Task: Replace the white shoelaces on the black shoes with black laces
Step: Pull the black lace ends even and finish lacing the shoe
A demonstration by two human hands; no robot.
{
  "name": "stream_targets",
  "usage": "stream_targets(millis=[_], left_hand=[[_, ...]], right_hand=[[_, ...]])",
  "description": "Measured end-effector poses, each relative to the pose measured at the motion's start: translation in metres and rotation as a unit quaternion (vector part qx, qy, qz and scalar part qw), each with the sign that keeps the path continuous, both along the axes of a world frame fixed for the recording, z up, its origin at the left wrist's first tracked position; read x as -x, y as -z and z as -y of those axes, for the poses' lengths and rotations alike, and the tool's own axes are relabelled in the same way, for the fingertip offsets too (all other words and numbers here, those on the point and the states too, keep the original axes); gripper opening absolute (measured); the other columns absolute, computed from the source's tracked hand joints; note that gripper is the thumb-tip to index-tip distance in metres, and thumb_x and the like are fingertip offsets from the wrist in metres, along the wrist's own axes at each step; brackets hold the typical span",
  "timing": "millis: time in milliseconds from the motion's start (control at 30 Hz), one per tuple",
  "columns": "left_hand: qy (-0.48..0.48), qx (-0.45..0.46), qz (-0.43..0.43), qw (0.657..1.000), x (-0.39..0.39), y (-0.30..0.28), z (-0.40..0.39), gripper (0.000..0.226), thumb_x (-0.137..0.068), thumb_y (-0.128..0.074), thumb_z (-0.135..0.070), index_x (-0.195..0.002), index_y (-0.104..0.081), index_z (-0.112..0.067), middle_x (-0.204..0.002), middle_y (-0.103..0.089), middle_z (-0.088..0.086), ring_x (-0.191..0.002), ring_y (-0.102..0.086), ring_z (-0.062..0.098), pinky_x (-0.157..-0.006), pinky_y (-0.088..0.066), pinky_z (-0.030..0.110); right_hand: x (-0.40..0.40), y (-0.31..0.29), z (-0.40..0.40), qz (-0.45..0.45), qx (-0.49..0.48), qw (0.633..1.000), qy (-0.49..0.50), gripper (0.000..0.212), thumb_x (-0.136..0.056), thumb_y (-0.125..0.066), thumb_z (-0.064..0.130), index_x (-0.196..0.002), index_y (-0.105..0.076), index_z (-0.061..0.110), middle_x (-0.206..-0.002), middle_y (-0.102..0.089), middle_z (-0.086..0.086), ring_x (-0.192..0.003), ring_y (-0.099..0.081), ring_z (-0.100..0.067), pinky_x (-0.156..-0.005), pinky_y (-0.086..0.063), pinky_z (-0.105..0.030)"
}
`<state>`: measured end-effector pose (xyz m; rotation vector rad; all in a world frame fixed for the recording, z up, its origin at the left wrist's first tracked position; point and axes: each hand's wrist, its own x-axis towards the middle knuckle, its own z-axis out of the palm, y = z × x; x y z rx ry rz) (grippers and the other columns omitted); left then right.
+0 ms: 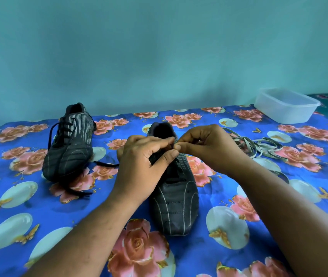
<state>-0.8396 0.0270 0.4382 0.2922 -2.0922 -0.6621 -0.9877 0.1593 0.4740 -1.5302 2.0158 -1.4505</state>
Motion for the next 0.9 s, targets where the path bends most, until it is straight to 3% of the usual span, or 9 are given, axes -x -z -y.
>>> stream_targets(millis=[167,267,367,500,567,667,733,800,900], left_hand=[[-0.027,0.012,-0.020,0.999,0.002,0.002,0.001,0.019,-0.087,-0.067,-0.050,-0.099,-0.078,-0.039,-0.093,-0.074,-0.024,-0.089,-0.065,0.017,-0.084,-0.047,0.057],[-0.054,0.018,-0.016,0.998,0.001,0.000,-0.003,0.017,-0.086,-0.069,-0.049,-0.097,-0.078,-0.040,-0.091,-0.074,-0.024,-0.088,-0.063,0.016,-0.082,-0.047,0.057],[-0.083,0.043,0.006,0.996,0.000,0.001,-0.007,0.014,-0.087,-0.069,-0.047,-0.092,-0.078,-0.038,-0.088,-0.073,-0.023,-0.090,-0.057,0.013,-0.084,-0.043,0.052],[-0.114,0.069,0.018,0.991,0.003,0.005,-0.007,0.011,-0.086,-0.068,-0.042,-0.088,-0.075,-0.033,-0.099,-0.062,-0.015,-0.105,-0.047,0.019,-0.086,-0.037,0.043],[-0.132,0.070,0.027,0.988,0.004,0.007,-0.004,0.010,-0.086,-0.067,-0.039,-0.088,-0.074,-0.032,-0.110,-0.058,-0.009,-0.116,-0.040,0.020,-0.089,-0.032,0.043],[-0.135,0.102,0.052,0.984,0.004,0.008,-0.001,0.009,-0.088,-0.065,-0.036,-0.089,-0.072,-0.031,-0.123,-0.057,-0.007,-0.125,-0.040,0.024,-0.093,-0.035,0.050],[-0.129,0.120,0.066,0.982,0.005,0.008,-0.001,0.009,-0.089,-0.064,-0.035,-0.092,-0.070,-0.030,-0.128,-0.058,-0.007,-0.129,-0.043,0.025,-0.095,-0.036,0.052],[-0.123,0.136,0.079,0.980,0.005,0.008,-0.002,0.010,-0.091,-0.062,-0.033,-0.095,-0.069,-0.027,-0.133,-0.061,-0.007,-0.136,-0.044,0.026,-0.101,-0.034,0.053],[-0.107,0.151,0.090,0.979,0.004,0.008,-0.002,0.006,-0.092,-0.062,-0.023,-0.097,-0.065,-0.023,-0.118,-0.068,-0.010,-0.132,-0.052,0.025,-0.111,-0.030,0.054]], right_hand=[[0.001,0.001,0.002,-0.007,-0.003,1.000,0.003,0.008,-0.087,-0.078,0.030,-0.087,-0.080,0.021,-0.085,-0.076,0.006,-0.079,-0.068,-0.010,-0.075,-0.053,-0.022],[0.004,0.000,0.001,-0.002,0.001,1.000,-0.008,0.005,-0.088,-0.078,0.027,-0.086,-0.079,0.023,-0.083,-0.075,0.007,-0.076,-0.065,-0.007,-0.071,-0.049,-0.016],[0.003,0.002,0.002,-0.018,-0.003,1.000,-0.014,0.007,-0.088,-0.078,0.030,-0.084,-0.077,0.024,-0.081,-0.073,0.004,-0.074,-0.063,-0.014,-0.070,-0.049,-0.021],[0.007,0.006,0.005,0.005,0.010,1.000,0.020,0.016,-0.089,-0.076,0.034,-0.082,-0.069,0.021,-0.070,-0.063,0.004,-0.064,-0.051,-0.006,-0.063,-0.042,-0.019],[0.011,0.010,0.007,0.004,0.021,0.999,0.045,0.012,-0.096,-0.068,0.033,-0.094,-0.071,0.022,-0.080,-0.066,0.010,-0.070,-0.055,-0.004,-0.071,-0.044,-0.021],[0.013,0.020,0.011,-0.123,0.009,0.991,0.050,0.023,-0.101,-0.060,0.021,-0.119,-0.071,0.031,-0.104,-0.055,0.013,-0.091,-0.055,-0.004,-0.081,-0.040,-0.013],[0.012,0.026,0.014,-0.200,-0.017,0.979,0.034,0.033,-0.101,-0.055,0.016,-0.127,-0.067,0.032,-0.110,-0.050,0.006,-0.100,-0.053,-0.011,-0.087,-0.043,-0.022],[0.010,0.028,0.017,-0.230,-0.034,0.972,0.033,0.036,-0.099,-0.052,0.016,-0.128,-0.065,0.034,-0.111,-0.050,0.005,-0.101,-0.053,-0.016,-0.088,-0.047,-0.035],[0.008,0.024,0.015,-0.214,-0.041,0.976,0.026,0.030,-0.101,-0.054,0.017,-0.123,-0.065,0.034,-0.109,-0.052,0.008,-0.092,-0.054,-0.011,-0.082,-0.046,-0.031]])
